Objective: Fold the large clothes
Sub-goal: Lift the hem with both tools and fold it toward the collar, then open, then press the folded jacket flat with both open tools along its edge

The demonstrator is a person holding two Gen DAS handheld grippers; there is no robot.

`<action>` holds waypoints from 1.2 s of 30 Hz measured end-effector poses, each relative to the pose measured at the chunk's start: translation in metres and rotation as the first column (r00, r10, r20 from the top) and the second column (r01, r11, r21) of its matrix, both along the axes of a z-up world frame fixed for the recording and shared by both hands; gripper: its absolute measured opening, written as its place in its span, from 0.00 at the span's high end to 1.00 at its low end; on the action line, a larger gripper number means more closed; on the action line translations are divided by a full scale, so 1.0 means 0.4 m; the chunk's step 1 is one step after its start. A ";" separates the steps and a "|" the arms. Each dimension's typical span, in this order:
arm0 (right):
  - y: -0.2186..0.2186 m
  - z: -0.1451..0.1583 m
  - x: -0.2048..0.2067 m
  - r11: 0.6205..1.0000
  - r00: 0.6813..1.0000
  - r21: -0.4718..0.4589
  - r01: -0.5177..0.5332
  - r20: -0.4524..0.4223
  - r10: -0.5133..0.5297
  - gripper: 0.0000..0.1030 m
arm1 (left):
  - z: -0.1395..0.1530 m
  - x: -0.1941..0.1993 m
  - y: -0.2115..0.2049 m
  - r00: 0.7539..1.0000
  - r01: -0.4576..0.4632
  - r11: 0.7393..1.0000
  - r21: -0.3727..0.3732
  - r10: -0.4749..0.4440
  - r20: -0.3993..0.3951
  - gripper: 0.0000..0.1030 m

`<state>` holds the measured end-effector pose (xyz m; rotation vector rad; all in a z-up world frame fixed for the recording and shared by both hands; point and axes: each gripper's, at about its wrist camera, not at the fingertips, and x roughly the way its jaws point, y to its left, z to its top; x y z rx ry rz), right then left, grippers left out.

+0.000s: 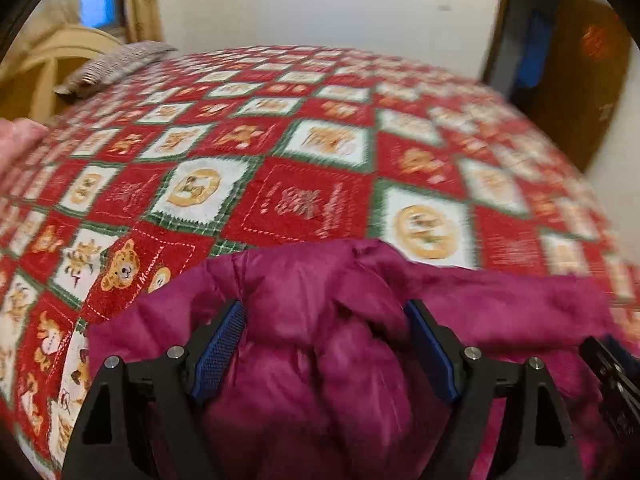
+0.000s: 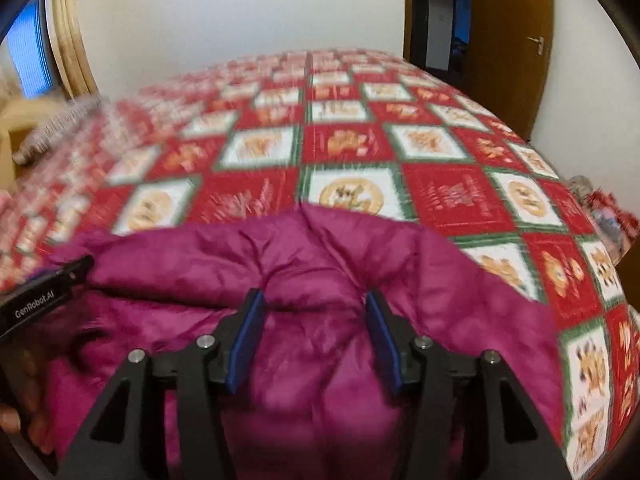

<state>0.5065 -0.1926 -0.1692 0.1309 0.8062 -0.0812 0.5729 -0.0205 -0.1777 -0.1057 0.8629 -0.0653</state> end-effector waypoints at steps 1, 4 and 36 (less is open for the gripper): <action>-0.010 0.027 -0.037 1.000 0.999 0.021 0.002 0.042 -0.003 0.46 | 0.029 -0.028 0.015 0.999 0.020 1.000 -0.021 -0.019 0.030 0.20; -0.041 0.112 -0.163 0.998 0.992 0.057 -0.001 0.128 -0.006 0.44 | 0.111 -0.126 0.054 0.989 0.106 0.993 -0.042 -0.101 0.111 0.20; -0.127 0.048 -1.014 0.995 0.991 0.050 -0.082 -0.098 0.087 0.25 | -0.027 -1.042 0.334 0.954 0.292 0.956 -0.019 -0.292 -0.068 0.20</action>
